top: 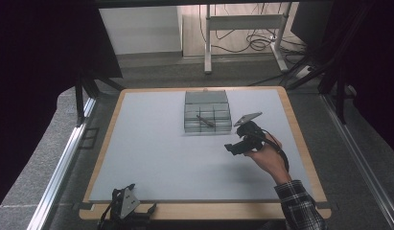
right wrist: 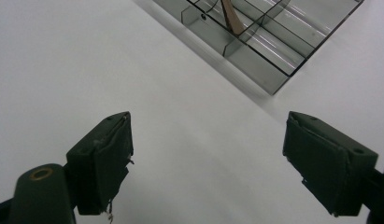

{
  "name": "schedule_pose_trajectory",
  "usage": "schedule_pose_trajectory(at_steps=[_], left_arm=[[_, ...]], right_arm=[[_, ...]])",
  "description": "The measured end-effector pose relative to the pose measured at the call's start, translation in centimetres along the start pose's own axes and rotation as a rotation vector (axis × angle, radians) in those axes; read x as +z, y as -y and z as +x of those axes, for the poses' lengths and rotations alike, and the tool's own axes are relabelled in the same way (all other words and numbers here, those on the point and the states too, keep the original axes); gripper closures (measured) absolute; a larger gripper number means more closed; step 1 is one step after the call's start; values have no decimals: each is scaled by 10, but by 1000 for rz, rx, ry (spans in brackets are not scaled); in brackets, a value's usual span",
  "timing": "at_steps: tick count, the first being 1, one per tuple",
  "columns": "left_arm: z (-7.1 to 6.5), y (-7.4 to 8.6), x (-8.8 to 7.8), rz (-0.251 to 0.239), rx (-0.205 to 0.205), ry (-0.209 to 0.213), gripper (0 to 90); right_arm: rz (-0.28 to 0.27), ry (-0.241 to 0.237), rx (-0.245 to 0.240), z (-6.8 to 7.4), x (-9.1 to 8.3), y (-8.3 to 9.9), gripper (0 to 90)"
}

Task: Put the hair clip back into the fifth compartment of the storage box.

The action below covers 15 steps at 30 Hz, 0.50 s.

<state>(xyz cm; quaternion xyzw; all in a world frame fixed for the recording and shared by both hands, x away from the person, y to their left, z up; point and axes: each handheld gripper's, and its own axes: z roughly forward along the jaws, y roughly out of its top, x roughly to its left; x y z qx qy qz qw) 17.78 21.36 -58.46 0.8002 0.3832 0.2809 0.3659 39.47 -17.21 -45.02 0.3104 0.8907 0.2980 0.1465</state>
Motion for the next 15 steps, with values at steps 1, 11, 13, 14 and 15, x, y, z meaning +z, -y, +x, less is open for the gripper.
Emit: schedule_pose_trajectory(at_steps=[1,11,13,14,15], left_arm=[[0,0,0,0,0,0,0],[0,0,0,0,0,0,0],[0,0,0,0,0,0,0],[0,0,0,0,0,0,0],[0,0,0,0,0,0,0]], right_arm=[[1,0,2,0,-1,1,153],[-3,6,9,-1,-10,8,137],[0,8,11,-1,-11,10,133],[1,12,8,-1,-12,11,132],[-1,13,10,-2,-12,12,130]])
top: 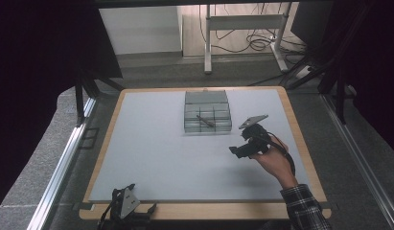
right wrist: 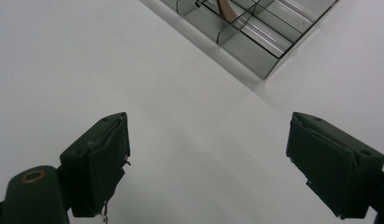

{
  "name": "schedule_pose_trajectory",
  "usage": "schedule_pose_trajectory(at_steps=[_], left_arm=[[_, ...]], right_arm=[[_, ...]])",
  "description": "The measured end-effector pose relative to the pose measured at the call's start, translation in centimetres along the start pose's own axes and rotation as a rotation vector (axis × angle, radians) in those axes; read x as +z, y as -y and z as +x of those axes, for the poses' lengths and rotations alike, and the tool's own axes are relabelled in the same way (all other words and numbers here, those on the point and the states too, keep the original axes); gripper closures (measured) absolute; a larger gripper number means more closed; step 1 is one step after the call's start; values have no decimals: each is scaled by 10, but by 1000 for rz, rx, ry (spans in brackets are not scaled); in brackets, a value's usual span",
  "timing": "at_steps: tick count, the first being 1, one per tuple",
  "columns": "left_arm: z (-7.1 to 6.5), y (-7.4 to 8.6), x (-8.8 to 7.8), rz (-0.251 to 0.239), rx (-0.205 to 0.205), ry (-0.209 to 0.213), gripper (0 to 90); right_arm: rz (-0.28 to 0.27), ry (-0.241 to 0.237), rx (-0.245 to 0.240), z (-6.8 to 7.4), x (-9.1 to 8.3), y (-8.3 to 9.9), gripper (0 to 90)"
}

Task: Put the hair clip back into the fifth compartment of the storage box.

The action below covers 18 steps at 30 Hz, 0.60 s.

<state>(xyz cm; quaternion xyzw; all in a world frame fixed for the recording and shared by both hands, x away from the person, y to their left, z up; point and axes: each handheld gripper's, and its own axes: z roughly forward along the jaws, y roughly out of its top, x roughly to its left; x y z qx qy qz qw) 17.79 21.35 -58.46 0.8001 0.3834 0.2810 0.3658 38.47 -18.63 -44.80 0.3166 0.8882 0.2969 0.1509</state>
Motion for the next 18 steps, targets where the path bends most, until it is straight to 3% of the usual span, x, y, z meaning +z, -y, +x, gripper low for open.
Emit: schedule_pose_trajectory(at_steps=[18], left_arm=[[0,0,0,0,-1,0,0]], right_arm=[[15,21,16,-4,-12,23,86]])
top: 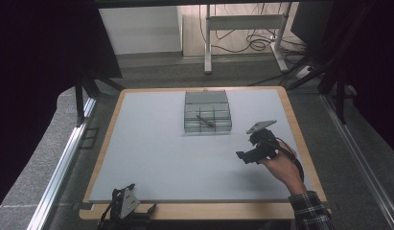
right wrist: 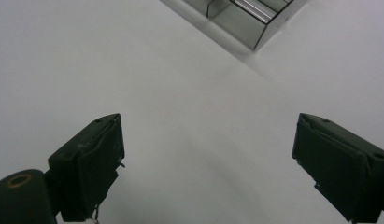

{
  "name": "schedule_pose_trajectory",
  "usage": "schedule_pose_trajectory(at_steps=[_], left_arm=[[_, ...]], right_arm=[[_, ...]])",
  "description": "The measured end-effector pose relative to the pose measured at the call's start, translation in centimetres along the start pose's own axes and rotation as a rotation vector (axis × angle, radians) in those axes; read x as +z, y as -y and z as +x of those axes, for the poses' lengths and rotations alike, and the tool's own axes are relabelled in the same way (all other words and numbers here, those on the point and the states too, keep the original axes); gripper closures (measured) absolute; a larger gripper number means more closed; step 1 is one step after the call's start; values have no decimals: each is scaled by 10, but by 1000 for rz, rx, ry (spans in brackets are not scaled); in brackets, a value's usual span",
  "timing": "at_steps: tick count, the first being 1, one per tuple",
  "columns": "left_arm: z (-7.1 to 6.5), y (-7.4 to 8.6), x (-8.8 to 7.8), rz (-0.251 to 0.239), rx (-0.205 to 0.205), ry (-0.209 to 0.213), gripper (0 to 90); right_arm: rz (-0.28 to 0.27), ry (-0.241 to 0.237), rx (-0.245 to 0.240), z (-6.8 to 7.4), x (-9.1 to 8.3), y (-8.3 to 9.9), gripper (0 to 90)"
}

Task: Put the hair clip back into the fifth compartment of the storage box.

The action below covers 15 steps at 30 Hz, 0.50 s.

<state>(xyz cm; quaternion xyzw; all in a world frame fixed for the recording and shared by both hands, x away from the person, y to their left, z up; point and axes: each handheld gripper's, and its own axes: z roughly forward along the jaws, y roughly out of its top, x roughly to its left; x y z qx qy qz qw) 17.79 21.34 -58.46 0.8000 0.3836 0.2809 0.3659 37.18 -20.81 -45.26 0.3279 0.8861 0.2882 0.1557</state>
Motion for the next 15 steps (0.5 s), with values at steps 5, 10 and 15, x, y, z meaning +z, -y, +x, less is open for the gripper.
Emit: schedule_pose_trajectory(at_steps=[5,10,15], left_arm=[[0,0,0,0,0,0,0],[0,0,0,0,0,0,0],[0,0,0,0,0,0,0]], right_arm=[[2,3,6,-2,-2,5,79],[0,7,14,-3,-4,11,74],[1,13,16,-3,-7,16,70]])
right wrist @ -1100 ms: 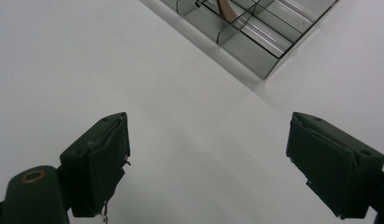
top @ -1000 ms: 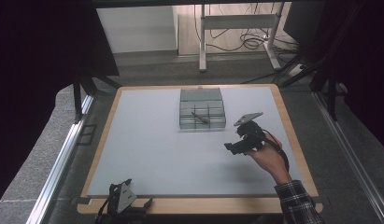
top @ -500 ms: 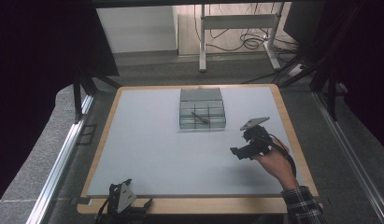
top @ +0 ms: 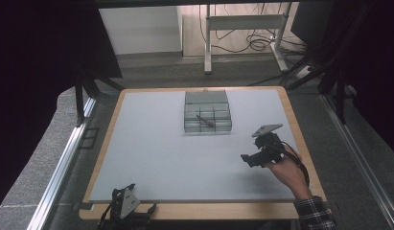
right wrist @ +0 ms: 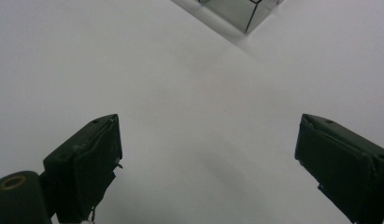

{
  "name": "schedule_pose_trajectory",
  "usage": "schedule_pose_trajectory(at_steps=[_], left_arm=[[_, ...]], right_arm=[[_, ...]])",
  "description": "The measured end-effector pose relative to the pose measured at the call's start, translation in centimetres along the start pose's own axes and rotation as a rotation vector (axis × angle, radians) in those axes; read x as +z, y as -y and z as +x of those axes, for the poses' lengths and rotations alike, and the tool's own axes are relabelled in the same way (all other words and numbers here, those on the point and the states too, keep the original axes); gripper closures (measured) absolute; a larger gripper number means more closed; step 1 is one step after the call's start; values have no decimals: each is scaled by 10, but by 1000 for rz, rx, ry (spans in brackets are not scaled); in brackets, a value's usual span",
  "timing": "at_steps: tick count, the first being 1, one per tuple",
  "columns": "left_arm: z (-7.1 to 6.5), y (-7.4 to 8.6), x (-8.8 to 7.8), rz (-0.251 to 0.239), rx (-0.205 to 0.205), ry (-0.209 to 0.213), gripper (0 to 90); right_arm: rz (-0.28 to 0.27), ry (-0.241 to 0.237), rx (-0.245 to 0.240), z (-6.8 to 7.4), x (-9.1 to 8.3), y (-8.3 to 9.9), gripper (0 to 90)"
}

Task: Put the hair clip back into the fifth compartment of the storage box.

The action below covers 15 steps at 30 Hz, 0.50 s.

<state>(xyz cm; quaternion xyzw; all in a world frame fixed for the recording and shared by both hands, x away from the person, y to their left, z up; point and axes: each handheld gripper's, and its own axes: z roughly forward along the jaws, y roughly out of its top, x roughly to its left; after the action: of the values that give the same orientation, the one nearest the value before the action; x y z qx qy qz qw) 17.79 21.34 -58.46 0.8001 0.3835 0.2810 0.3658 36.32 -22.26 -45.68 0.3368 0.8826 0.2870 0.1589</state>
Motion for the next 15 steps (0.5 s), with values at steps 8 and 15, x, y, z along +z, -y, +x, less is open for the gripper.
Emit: schedule_pose_trajectory(at_steps=[8,15], left_arm=[[0,0,0,0,-1,0,0],[0,0,0,1,-1,0,0]], right_arm=[[-11,20,15,-2,-8,9,56],[-19,33,36,-5,-17,18,54]])
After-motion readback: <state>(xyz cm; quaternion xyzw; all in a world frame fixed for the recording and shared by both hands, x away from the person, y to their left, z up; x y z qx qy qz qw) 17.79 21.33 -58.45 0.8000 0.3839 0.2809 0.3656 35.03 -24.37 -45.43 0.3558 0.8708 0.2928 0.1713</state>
